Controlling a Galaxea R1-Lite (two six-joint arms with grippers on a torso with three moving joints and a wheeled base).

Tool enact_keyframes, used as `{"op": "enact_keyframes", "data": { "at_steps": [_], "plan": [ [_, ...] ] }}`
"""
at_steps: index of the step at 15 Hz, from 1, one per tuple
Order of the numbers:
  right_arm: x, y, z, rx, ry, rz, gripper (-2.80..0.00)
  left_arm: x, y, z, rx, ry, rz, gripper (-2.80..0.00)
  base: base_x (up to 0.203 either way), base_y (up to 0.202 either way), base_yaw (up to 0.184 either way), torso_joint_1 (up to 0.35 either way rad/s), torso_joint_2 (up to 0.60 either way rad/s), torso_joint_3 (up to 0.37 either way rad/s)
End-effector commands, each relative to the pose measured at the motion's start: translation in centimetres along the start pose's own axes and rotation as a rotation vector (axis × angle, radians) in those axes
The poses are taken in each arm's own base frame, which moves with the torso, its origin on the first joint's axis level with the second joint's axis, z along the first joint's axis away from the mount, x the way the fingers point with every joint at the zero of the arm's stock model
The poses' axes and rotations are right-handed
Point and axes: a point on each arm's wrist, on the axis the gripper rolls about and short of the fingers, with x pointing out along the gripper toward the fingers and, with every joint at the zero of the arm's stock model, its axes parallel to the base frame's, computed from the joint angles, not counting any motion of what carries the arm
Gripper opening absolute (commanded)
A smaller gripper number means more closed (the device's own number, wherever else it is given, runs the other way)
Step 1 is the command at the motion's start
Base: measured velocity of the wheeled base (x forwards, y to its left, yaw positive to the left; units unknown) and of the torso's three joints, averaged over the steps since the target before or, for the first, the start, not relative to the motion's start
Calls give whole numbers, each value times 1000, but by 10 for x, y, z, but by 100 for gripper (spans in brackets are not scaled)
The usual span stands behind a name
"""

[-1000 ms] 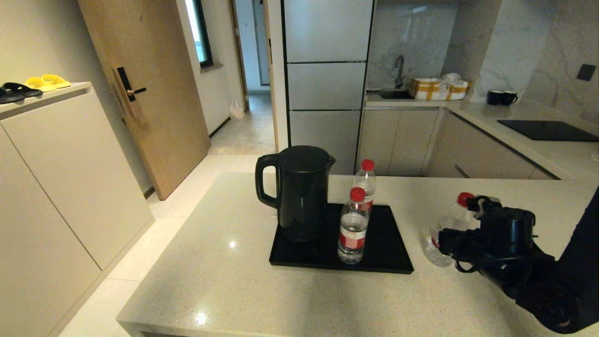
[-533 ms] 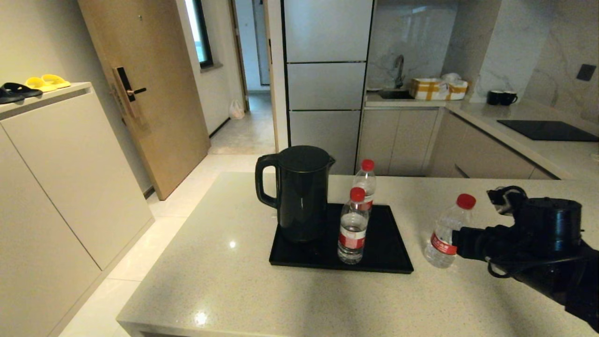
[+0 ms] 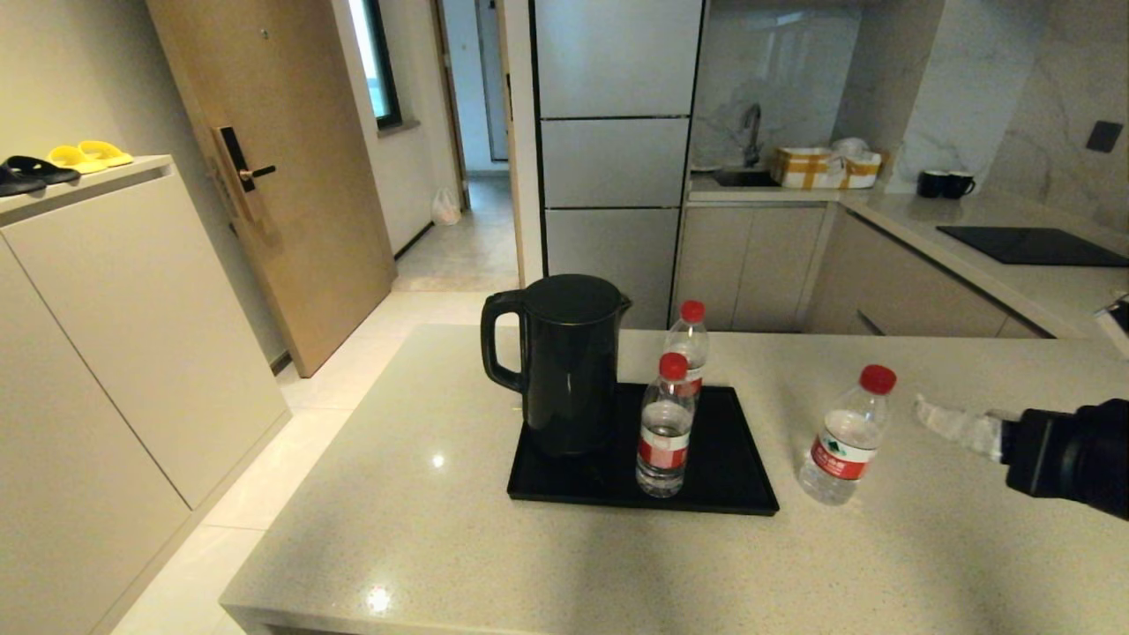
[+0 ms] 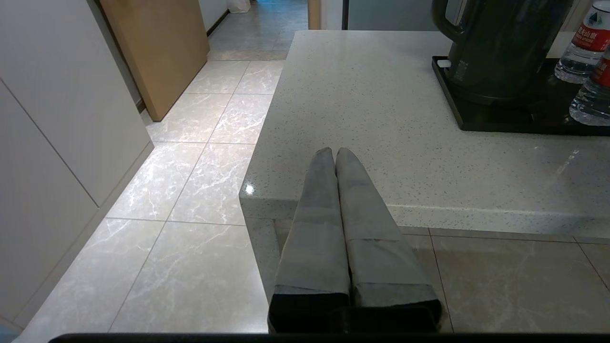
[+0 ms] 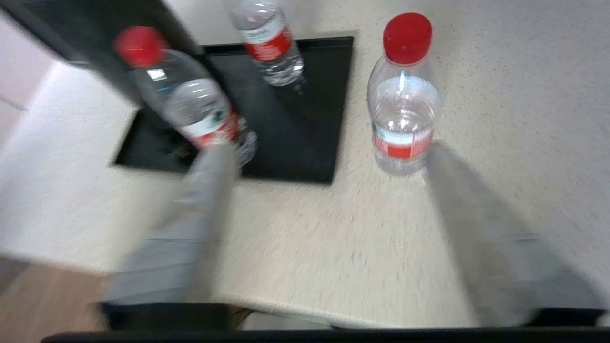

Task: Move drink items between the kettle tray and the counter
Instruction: Pick up the bottled water

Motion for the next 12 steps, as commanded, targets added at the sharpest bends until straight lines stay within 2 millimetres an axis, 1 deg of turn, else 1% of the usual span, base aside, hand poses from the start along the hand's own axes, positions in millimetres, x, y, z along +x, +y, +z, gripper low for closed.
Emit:
{"op": "enact_keyframes", "data": {
  "at_steps": [1, 4, 5, 6, 7, 9, 12],
  "plan": [
    [-46, 7, 9, -8, -12, 47, -280, 0, 0, 0, 0, -1, 0, -280, 0, 0, 0, 0, 0, 0],
    [-51, 18, 2, -49, 28, 126, -280, 0, 0, 0, 0, -2, 0, -280, 0, 0, 0, 0, 0, 0],
    [-47, 22, 0, -64, 54, 131, -280, 0, 0, 0, 1, -1, 0, -280, 0, 0, 0, 0, 0, 0],
    [-36, 25, -2, -74, 92, 121, -280, 0, 0, 0, 0, 1, 0, -280, 0, 0, 0, 0, 0, 0],
    [-20, 30, -4, -87, 135, 112, -280, 0, 0, 0, 0, 0, 0, -280, 0, 0, 0, 0, 0, 0],
    [19, 45, -12, -121, 200, 102, -280, 0, 0, 0, 0, -1, 0, -280, 0, 0, 0, 0, 0, 0],
    [82, 75, -30, -177, 229, 87, -280, 0, 0, 0, 1, -2, 0, -280, 0, 0, 0, 0, 0, 0]
  ]
}}
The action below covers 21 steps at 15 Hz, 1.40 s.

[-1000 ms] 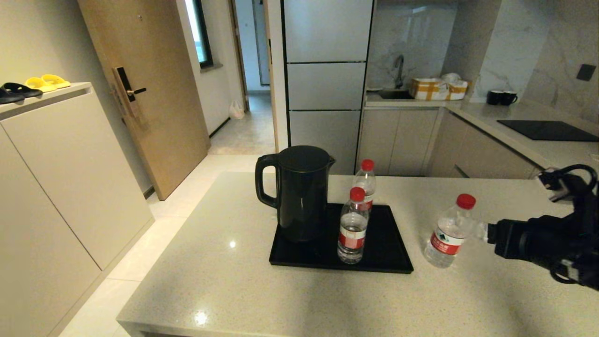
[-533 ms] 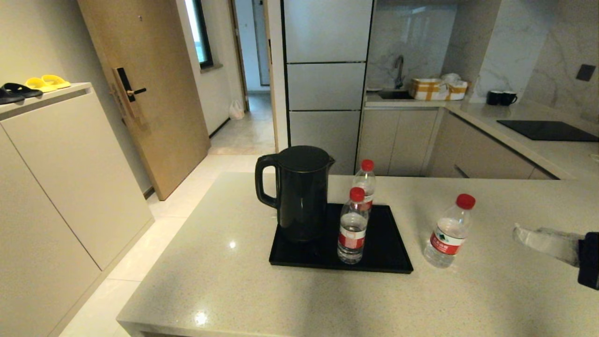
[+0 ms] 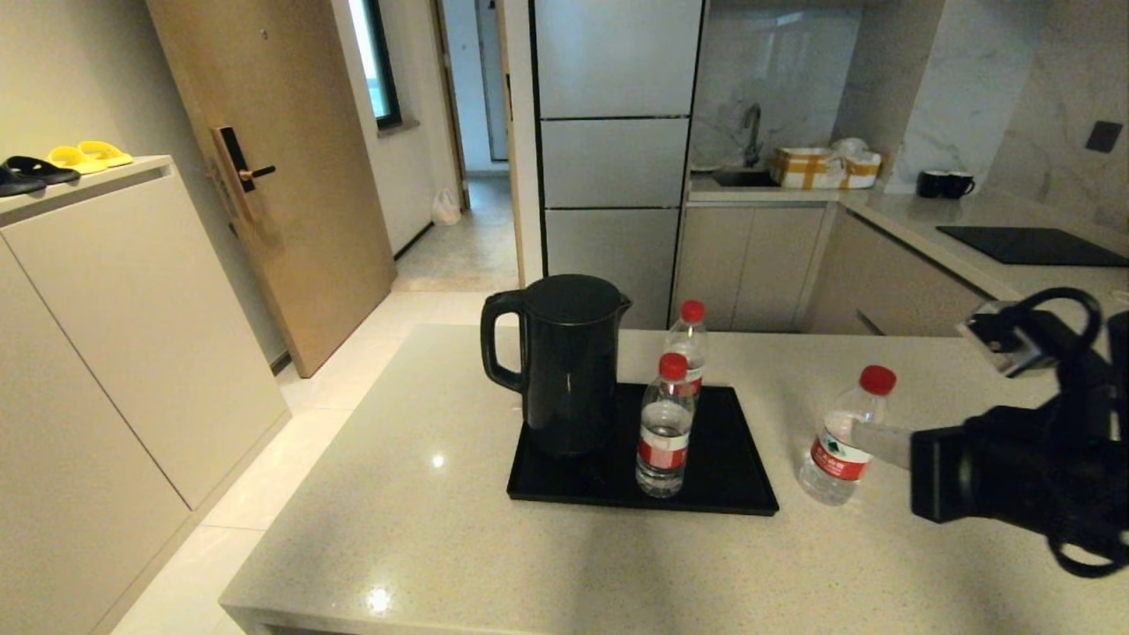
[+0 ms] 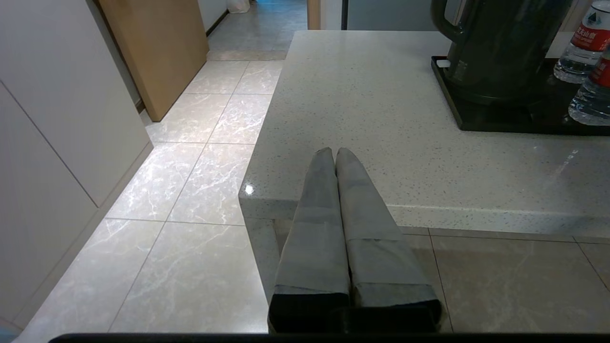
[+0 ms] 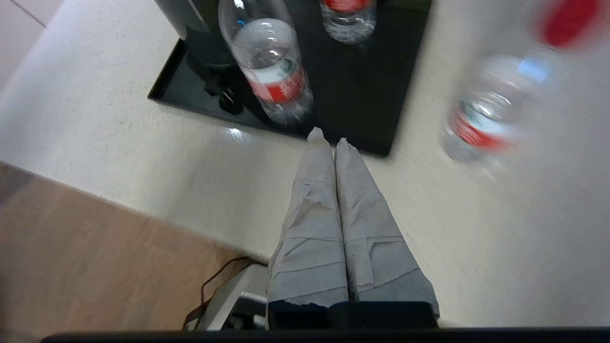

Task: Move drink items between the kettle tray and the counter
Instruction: Pick up the bottled water

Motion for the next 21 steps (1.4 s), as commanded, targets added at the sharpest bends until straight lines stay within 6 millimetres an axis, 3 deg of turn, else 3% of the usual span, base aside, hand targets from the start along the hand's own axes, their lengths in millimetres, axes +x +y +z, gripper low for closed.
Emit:
{"op": "enact_keyframes", "data": {
  "at_steps": [1, 3, 5, 6, 9, 16, 21],
  "plan": [
    [74, 21, -16, -46, 123, -14, -280, 0, 0, 0, 1, 0, 0, -280, 0, 0, 0, 0, 0, 0],
    [109, 37, -18, -39, 128, -11, -280, 0, 0, 0, 0, -2, 0, -280, 0, 0, 0, 0, 0, 0],
    [129, 51, -21, -29, 127, 5, -280, 0, 0, 0, 1, 0, 0, -280, 0, 0, 0, 0, 0, 0],
    [135, 54, -24, -32, 119, 8, 0, 0, 0, 0, 0, 0, 0, -280, 0, 0, 0, 0, 0, 0],
    [146, 59, -24, -25, 70, 26, 0, 0, 0, 0, 0, 1, 0, -280, 0, 0, 0, 0, 0, 0],
    [145, 61, -17, -16, 44, 30, 0, 0, 0, 0, 0, -2, 0, -280, 0, 0, 0, 0, 0, 0],
    [167, 64, -9, -13, 22, 6, 0, 0, 0, 0, 0, -1, 0, -280, 0, 0, 0, 0, 0, 0]
  ]
}}
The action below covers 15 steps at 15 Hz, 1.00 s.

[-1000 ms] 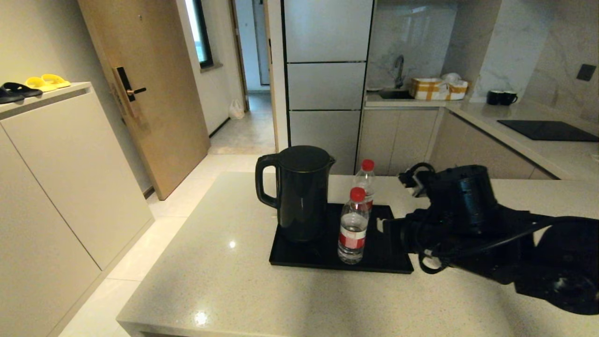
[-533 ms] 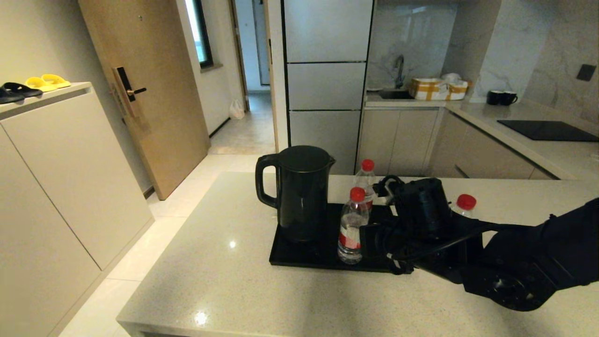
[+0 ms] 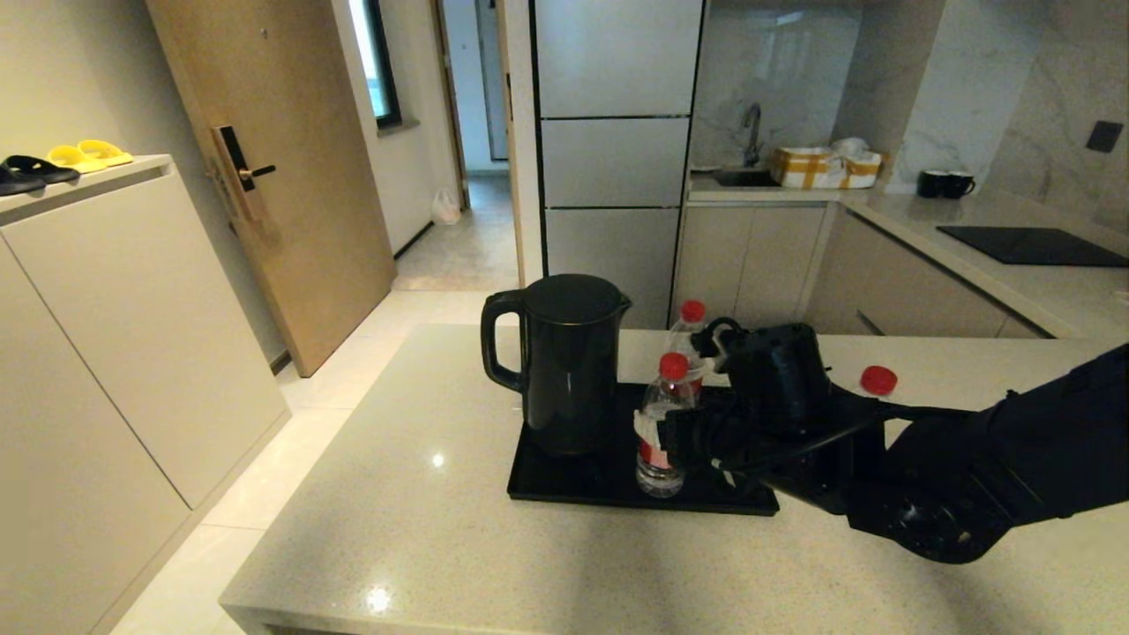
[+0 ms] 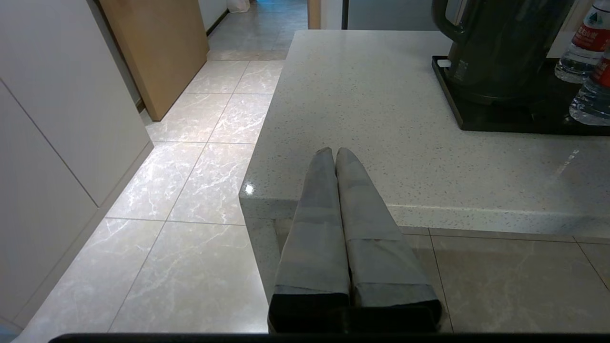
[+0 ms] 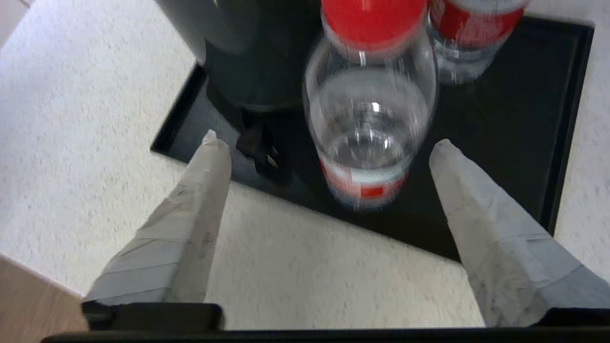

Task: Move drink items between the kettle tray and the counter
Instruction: Pick up the bottled water

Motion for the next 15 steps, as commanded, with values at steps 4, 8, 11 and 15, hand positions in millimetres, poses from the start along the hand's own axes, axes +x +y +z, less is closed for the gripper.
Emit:
{"op": "enact_keyframes", "data": {
  "at_steps": [4, 8, 11, 15],
  "plan": [
    [23, -2, -3, 3, 2, -37, 0, 0, 0, 0, -1, -1, 1, -280, 0, 0, 0, 0, 0, 0],
    [30, -8, -1, 7, 0, -52, 0, 0, 0, 0, -1, -1, 1, -280, 0, 0, 0, 0, 0, 0],
    [32, -7, -1, 3, 0, -52, 0, 0, 0, 0, -1, -2, 1, -280, 0, 0, 0, 0, 0, 0],
    [38, -6, -2, 2, 3, -52, 0, 0, 0, 0, 0, -1, 1, -280, 0, 0, 0, 0, 0, 0]
  ]
}}
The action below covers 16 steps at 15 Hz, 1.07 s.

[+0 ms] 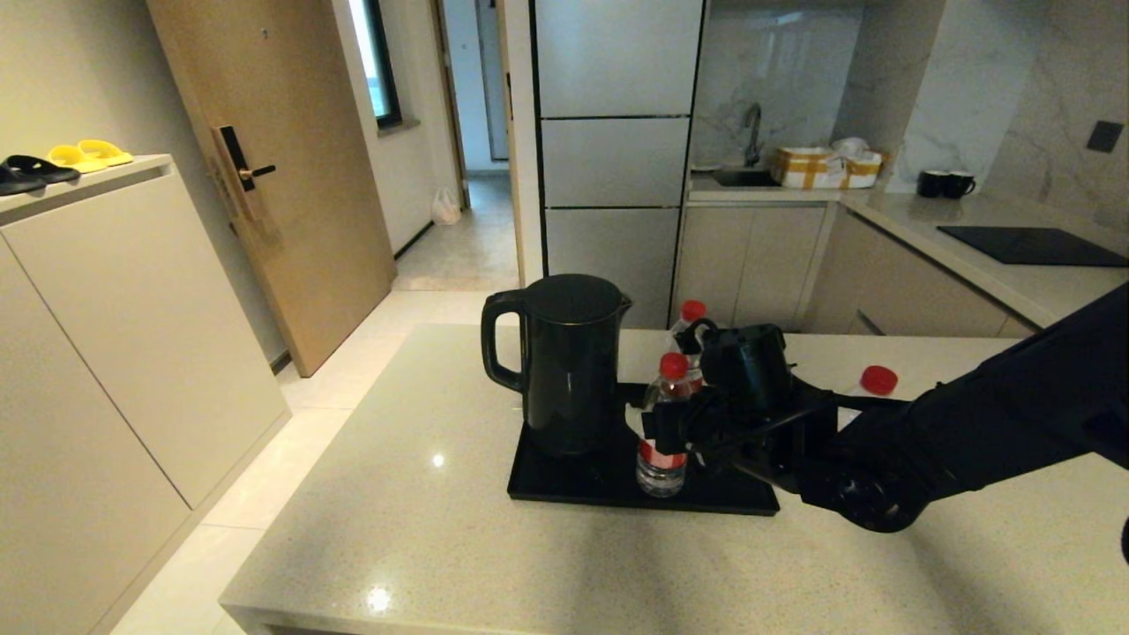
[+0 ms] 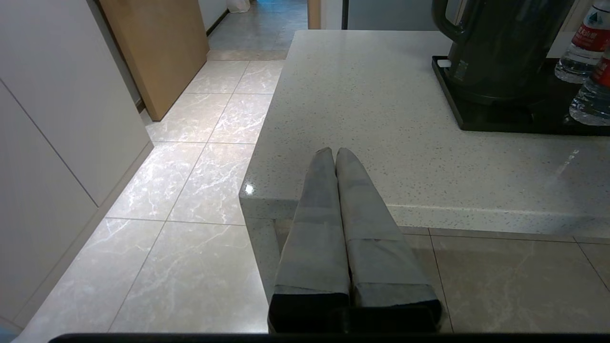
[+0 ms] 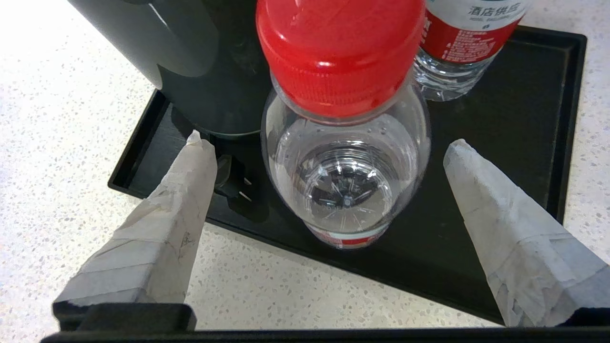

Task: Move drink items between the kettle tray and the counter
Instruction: Pick up the bottled water

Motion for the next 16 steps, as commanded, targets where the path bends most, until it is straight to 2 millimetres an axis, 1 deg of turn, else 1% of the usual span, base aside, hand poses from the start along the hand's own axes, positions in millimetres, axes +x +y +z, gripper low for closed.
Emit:
{"op": "enact_keyframes", "data": {
  "at_steps": [1, 5, 6, 10, 14, 15, 16],
  "plan": [
    [3, 1, 0, 2, -2, 1, 0, 0, 0, 0, 1, -1, 0, -280, 0, 0, 0, 0, 0, 0],
    [7, 2, 0, 1, 0, -2, 0, 0, 0, 0, -1, 0, 0, -280, 0, 0, 0, 0, 0, 0],
    [7, 2, 0, 1, -5, -14, -280, 0, 0, 0, -1, -1, 0, -280, 0, 0, 0, 0, 0, 0],
    [5, 2, 1, 5, -7, -15, -280, 0, 0, 0, 0, 0, 0, -280, 0, 0, 0, 0, 0, 0],
    [-2, 1, 5, 7, -16, -13, -280, 0, 0, 0, 0, 0, 0, -280, 0, 0, 0, 0, 0, 0],
    [-8, 0, 8, 12, -25, -11, -280, 0, 0, 0, 1, -2, 0, -280, 0, 0, 0, 0, 0, 0],
    [-19, -1, 14, 17, -42, -7, -280, 0, 0, 0, 0, 0, 0, -280, 0, 0, 0, 0, 0, 0]
  ]
}}
